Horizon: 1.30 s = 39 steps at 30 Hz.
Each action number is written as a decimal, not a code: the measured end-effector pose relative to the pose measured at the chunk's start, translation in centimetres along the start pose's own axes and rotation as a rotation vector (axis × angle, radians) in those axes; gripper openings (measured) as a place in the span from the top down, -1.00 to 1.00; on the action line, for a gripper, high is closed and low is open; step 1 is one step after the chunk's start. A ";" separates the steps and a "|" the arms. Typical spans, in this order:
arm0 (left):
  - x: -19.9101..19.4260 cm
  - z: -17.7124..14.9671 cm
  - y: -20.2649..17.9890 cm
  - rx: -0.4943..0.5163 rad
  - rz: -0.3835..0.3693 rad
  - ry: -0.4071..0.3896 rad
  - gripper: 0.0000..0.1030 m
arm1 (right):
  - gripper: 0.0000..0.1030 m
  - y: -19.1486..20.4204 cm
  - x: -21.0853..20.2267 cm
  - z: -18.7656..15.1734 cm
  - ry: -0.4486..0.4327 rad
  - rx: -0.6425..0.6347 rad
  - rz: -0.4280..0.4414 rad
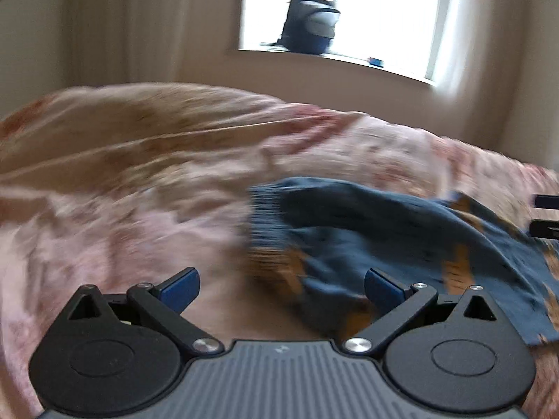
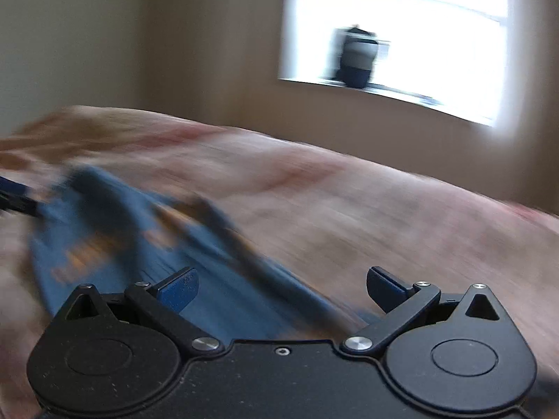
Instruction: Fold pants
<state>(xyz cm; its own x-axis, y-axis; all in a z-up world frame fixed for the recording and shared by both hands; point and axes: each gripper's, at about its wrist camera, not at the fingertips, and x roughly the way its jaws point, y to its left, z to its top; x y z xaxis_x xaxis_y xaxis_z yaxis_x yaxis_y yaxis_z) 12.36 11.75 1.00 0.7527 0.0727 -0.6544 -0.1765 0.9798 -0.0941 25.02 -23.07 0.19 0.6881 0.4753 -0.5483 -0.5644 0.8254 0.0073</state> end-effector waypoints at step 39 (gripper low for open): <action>2.7 1.2 4.4 -0.447 -0.227 0.019 0.70 | 0.64 10.8 20.9 10.2 0.222 -0.132 0.649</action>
<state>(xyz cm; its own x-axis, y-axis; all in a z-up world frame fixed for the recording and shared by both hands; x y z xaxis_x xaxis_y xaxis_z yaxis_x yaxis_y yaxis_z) 14.40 16.45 -0.33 0.7925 -0.1403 -0.5935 -0.2677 0.7944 -0.5453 37.91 -1.08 -2.70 0.0910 0.7751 -0.6252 -0.8901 0.3448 0.2979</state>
